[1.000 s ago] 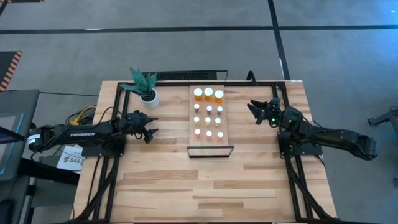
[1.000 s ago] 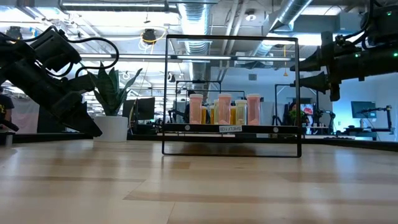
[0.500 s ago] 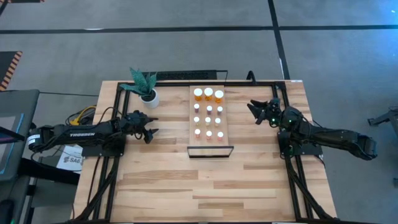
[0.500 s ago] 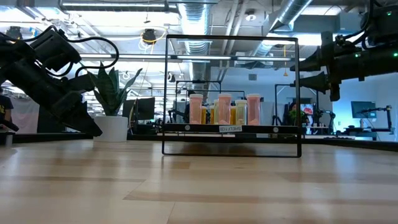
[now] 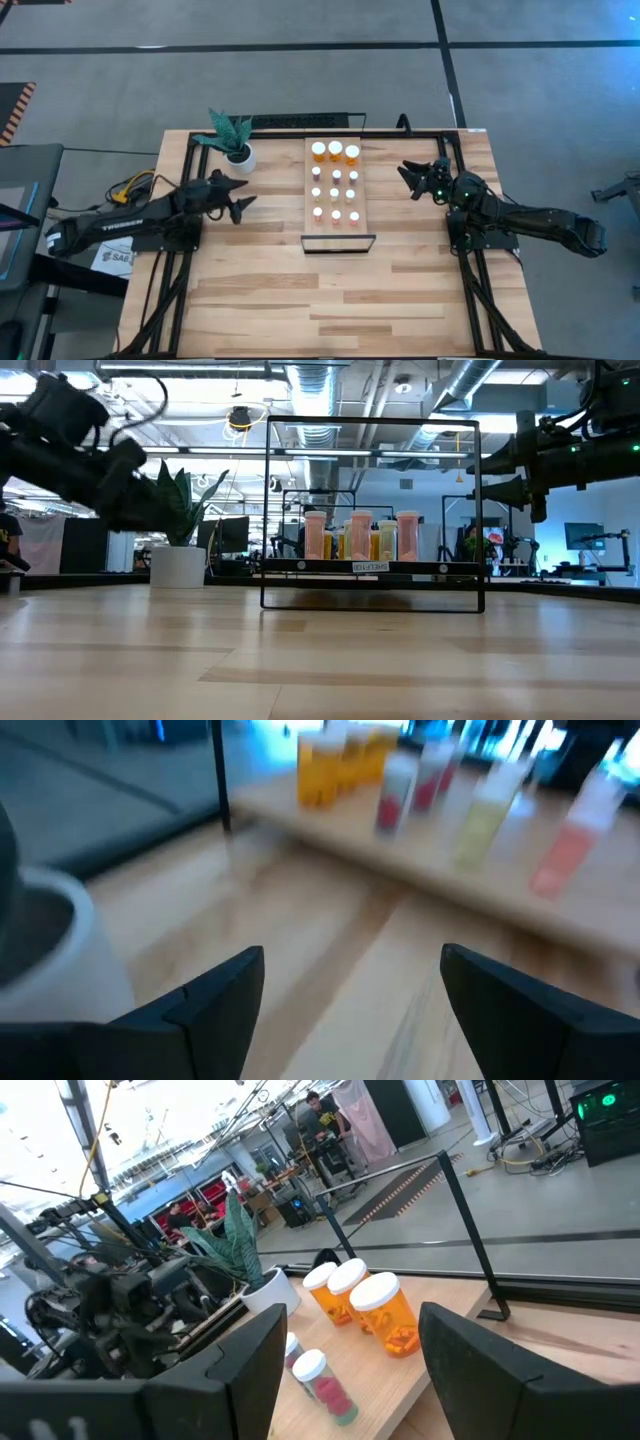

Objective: Pick and place medicine bottles onto shelf by color
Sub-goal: Return to Home Position

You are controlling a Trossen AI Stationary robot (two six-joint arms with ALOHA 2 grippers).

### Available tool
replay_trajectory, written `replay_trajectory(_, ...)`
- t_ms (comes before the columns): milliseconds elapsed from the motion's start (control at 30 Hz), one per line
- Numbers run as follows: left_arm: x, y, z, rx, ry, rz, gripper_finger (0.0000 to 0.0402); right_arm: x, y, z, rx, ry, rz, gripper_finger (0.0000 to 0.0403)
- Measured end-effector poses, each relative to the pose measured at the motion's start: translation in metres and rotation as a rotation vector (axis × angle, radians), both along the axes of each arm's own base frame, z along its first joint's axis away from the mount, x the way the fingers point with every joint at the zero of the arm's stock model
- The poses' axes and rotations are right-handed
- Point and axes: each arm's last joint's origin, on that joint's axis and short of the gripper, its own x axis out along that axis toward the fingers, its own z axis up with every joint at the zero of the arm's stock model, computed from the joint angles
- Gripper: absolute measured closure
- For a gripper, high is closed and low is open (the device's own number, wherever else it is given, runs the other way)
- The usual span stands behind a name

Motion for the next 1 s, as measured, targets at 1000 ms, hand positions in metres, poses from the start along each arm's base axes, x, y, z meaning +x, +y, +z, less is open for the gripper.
replay_trajectory(1000,-0.018,-0.007,0.034,0.185,-0.342,-0.005,0.0111,0.000,0.000,0.000,0.000,0.000,0.001,0.0154)
